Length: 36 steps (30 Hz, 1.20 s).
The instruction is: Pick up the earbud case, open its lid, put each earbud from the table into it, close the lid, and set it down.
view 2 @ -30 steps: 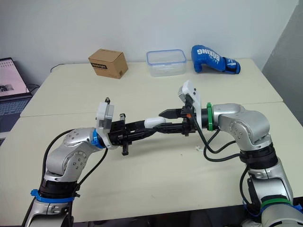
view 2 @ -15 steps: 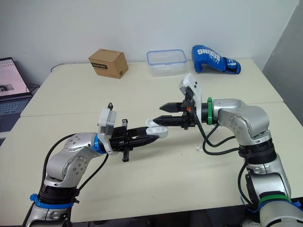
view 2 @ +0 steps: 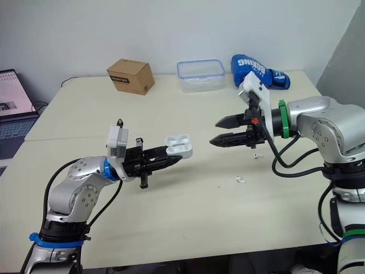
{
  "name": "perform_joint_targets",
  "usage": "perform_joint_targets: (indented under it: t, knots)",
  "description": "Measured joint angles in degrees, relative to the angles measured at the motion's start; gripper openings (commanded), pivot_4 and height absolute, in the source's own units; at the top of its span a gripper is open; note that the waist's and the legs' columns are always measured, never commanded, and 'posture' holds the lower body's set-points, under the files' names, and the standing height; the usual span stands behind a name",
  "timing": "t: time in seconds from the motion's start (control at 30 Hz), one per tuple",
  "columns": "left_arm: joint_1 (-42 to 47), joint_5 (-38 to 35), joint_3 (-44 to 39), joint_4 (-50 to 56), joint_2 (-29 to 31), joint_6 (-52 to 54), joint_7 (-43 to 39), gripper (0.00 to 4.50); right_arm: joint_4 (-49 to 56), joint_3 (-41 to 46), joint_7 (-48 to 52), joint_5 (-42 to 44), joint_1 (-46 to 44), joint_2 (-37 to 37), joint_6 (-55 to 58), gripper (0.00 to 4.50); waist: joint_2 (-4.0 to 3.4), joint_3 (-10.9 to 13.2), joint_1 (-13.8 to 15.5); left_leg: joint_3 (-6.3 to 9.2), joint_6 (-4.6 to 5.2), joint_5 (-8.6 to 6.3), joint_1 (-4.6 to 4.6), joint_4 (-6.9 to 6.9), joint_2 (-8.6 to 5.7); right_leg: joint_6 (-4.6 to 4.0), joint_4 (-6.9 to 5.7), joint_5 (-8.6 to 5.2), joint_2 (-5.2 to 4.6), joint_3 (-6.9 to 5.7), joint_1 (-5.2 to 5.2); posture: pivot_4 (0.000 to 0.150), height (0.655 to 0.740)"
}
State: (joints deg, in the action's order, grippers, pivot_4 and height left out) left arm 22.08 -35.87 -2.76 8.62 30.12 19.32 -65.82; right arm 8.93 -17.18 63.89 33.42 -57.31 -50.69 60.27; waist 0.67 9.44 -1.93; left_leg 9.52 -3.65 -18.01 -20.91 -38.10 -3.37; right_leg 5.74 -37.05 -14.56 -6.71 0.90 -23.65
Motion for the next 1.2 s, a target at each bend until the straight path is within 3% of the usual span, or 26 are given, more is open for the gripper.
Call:
perform_joint_targets:
  t: [0.2, 0.43, 1.2]
  knots:
    - [0.38, 0.35, 0.04, -0.79, -0.05, -1.12, 0.01, 0.75, -0.54, -15.69, 0.64, -12.66, -4.27, -0.66, 0.91, 3.17, 0.00, 0.00, -0.01, -0.01, -0.01, 0.00, -0.03, 0.01, 0.02, 0.00, 0.00, 0.00, 0.00, 0.01, -0.07, 0.150, 0.7307]
    - [0.77, 0.84, 0.07, -2.45, -0.28, -2.14, 0.16, 0.75, 1.05, -24.14, -0.07, -20.50, -2.88, 0.01, 2.56, 3.17, 0.00, 0.00, 0.11, 0.02, -0.01, 0.00, -0.06, 0.01, 0.00, 0.00, 0.01, 0.00, -0.01, 0.00, -0.09, 0.150, 0.7307]
    - [1.17, 1.25, 0.89, -2.66, -1.56, -2.42, 0.11, 0.75, 2.00, -26.74, -9.05, -23.80, 2.16, 5.39, 16.18, 3.17, 0.00, 0.00, 0.09, 0.00, -0.02, 0.00, -0.06, 0.00, 0.00, -0.01, -0.02, 0.00, -0.01, 0.02, -0.10, 0.150, 0.7307]
